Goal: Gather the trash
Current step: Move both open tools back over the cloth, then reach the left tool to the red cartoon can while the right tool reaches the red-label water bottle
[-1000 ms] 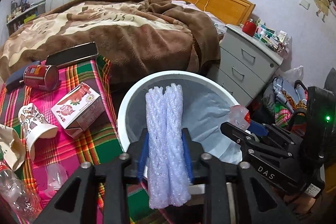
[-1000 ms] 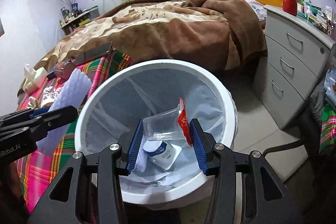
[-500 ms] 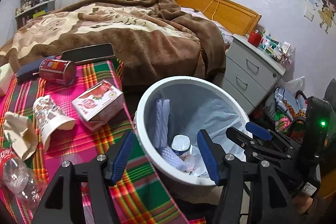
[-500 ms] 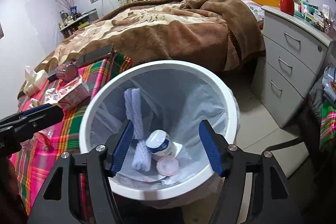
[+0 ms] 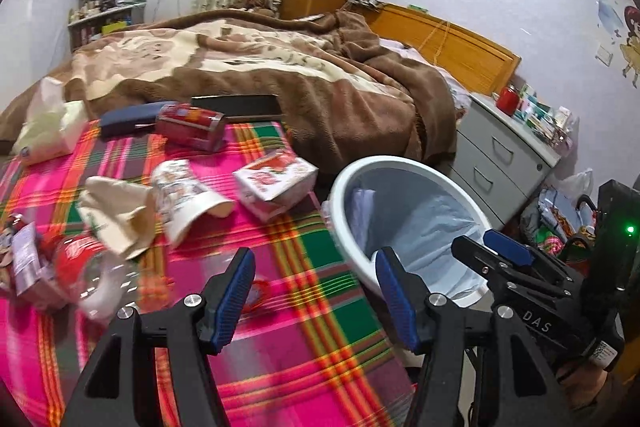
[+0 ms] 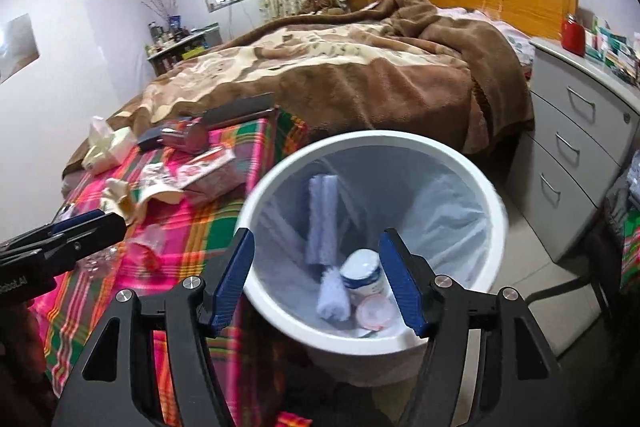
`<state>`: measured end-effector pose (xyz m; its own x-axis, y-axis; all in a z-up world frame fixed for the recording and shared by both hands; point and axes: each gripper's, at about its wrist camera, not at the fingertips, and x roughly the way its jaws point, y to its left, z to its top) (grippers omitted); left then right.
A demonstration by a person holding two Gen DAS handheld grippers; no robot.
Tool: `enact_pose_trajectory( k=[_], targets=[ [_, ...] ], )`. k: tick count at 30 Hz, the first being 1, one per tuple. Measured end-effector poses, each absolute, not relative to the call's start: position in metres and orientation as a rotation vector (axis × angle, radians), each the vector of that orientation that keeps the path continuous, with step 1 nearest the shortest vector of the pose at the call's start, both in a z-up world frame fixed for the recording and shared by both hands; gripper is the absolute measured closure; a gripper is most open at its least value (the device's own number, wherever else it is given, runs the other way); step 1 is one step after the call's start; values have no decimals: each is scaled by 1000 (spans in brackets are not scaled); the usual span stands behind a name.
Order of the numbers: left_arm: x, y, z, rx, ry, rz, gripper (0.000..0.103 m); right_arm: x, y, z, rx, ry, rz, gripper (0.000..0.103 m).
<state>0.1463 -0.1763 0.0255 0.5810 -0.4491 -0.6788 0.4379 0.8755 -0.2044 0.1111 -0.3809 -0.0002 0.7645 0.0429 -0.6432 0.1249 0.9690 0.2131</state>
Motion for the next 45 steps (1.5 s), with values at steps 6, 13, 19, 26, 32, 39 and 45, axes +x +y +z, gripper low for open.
enact_pose_trajectory(
  k=[6, 13, 19, 26, 32, 39, 45],
  targets=[
    [133, -133, 32, -50, 767, -454, 41, 113, -353, 5, 223, 687, 33, 37],
    [127, -73, 36, -94, 748, -344, 40, 119, -318, 7, 194, 683, 115, 37],
    [126, -26, 33, -128, 740, -263, 40, 125, -286, 11, 160, 681, 188, 37],
    [128, 21, 26, -151, 753, -174, 40, 136, -251, 14, 109, 692, 274, 37],
    [135, 48, 21, -144, 764, -126, 37, 151, -224, 13, 77, 729, 354, 37],
    [153, 75, 8, -163, 795, -94, 37, 167, -196, 5, 15, 777, 404, 37],
    [169, 95, 0, -187, 815, -62, 36, 178, -184, 3, -5, 799, 427, 37]
  ],
)
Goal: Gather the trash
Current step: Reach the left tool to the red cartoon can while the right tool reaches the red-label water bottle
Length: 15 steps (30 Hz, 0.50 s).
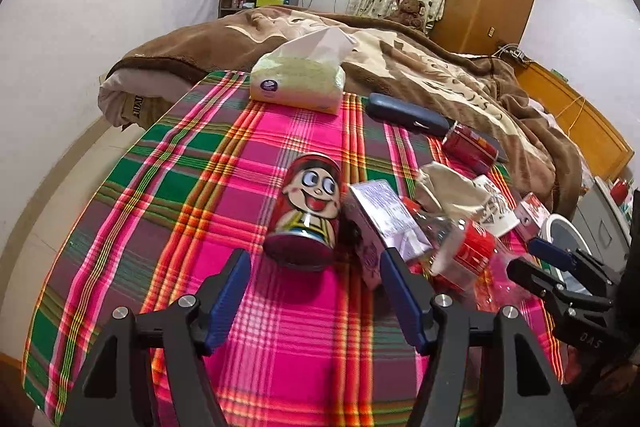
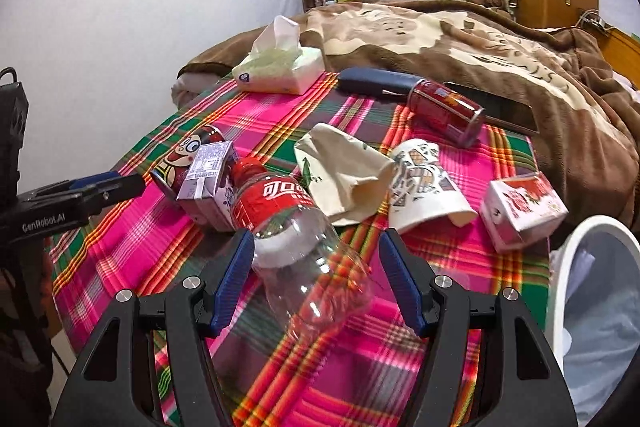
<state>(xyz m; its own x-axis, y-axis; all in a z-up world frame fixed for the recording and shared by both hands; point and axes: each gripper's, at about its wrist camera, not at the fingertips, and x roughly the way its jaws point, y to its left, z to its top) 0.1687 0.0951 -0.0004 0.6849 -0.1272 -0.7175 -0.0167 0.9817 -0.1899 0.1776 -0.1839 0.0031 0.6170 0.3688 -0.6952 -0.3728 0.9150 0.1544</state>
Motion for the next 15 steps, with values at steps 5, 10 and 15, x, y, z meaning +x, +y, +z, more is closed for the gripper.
enact_pose_trajectory(
  k=[5, 10, 15],
  targets=[
    [181, 100, -7, -177, 834, -60, 36, 186, -175, -3, -33, 831, 444, 37],
    [197, 98, -13, -146, 859, -86, 36, 188, -169, -6, -43, 857, 466, 36],
    [211, 99, -16, -130, 875, -84, 36, 188, -161, -10, -52, 925, 501, 36]
  ],
)
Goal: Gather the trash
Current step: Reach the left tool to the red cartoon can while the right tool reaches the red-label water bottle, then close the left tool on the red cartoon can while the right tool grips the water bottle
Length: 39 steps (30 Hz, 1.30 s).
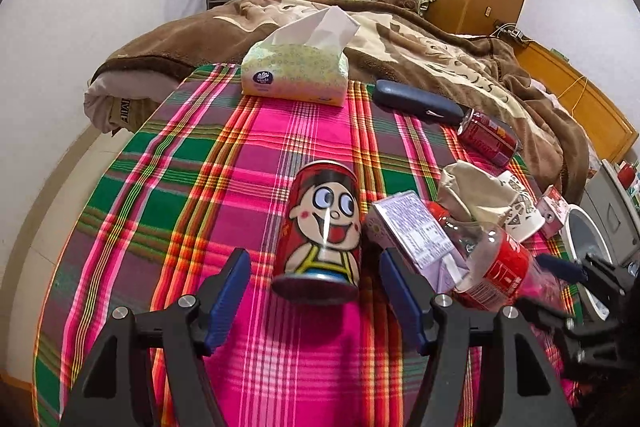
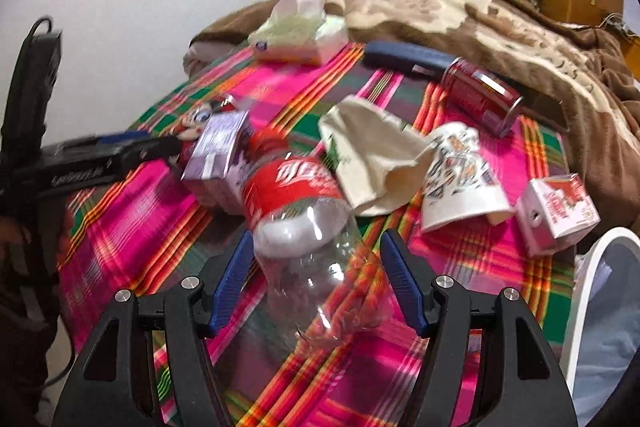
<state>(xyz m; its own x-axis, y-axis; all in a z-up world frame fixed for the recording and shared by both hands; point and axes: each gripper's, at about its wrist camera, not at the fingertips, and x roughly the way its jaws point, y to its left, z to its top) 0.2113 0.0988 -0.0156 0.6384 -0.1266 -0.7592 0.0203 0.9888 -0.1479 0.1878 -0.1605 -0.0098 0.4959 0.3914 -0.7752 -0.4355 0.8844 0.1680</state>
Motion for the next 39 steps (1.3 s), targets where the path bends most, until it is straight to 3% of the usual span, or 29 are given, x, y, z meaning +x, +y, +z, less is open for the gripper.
enact_pose_trajectory(
  k=[30, 34, 39],
  targets=[
    [269, 104, -48, -164, 965, -117, 36, 211, -139, -27, -26, 1031, 470, 37],
    [269, 103, -48, -178, 963, -136, 50, 210, -138, -27, -28, 1021, 465, 39],
    [267, 100, -46, -149, 957, -122, 50, 208, -141, -28, -9, 1012, 458, 39]
  ],
)
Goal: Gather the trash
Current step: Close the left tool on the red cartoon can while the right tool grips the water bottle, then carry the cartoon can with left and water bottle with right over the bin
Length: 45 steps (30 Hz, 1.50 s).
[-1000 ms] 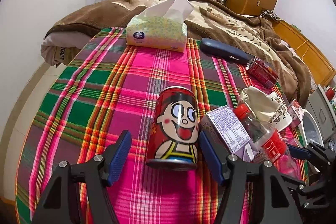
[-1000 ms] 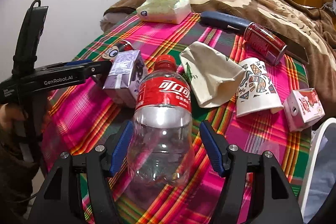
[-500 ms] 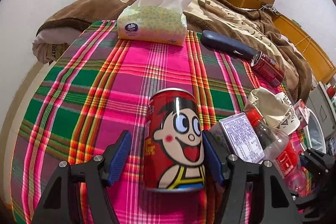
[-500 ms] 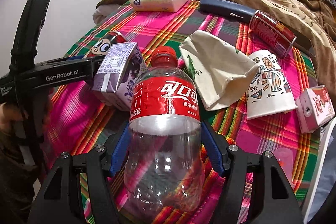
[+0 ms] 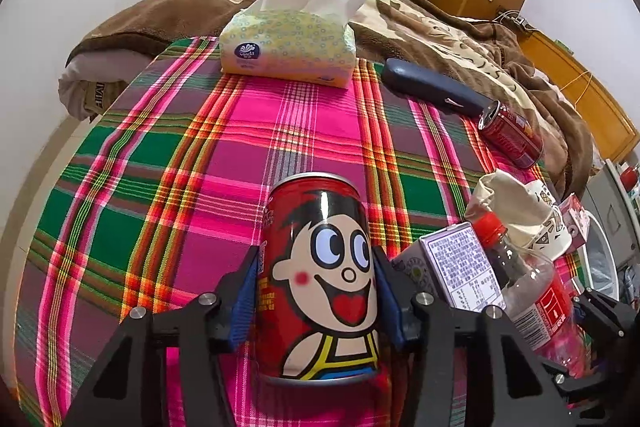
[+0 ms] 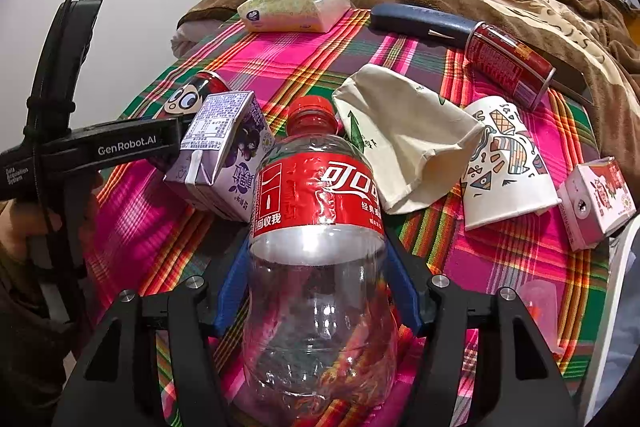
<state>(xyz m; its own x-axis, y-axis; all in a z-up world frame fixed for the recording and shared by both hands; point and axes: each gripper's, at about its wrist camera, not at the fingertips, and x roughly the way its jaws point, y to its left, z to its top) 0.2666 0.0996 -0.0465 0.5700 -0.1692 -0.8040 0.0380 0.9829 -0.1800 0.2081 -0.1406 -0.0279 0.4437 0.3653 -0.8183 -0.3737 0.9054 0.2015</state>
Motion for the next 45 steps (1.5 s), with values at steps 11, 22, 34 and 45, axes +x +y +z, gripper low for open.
enact_pose_trajectory(
  k=[11, 22, 34, 45],
  targets=[
    [252, 105, -39, -163, 935, -117, 50, 203, -145, -25, 25, 992, 450, 39],
    [228, 101, -24, -164, 898, -123, 51, 194, -153, -17, 77, 947, 466, 39],
    [201, 95, -4, -160, 855, -131, 51, 181, -171, -2, 140, 891, 462, 39],
    [173, 55, 26, -130, 798, -214, 51, 159, -214, 15, 206, 822, 407, 39]
  ],
)
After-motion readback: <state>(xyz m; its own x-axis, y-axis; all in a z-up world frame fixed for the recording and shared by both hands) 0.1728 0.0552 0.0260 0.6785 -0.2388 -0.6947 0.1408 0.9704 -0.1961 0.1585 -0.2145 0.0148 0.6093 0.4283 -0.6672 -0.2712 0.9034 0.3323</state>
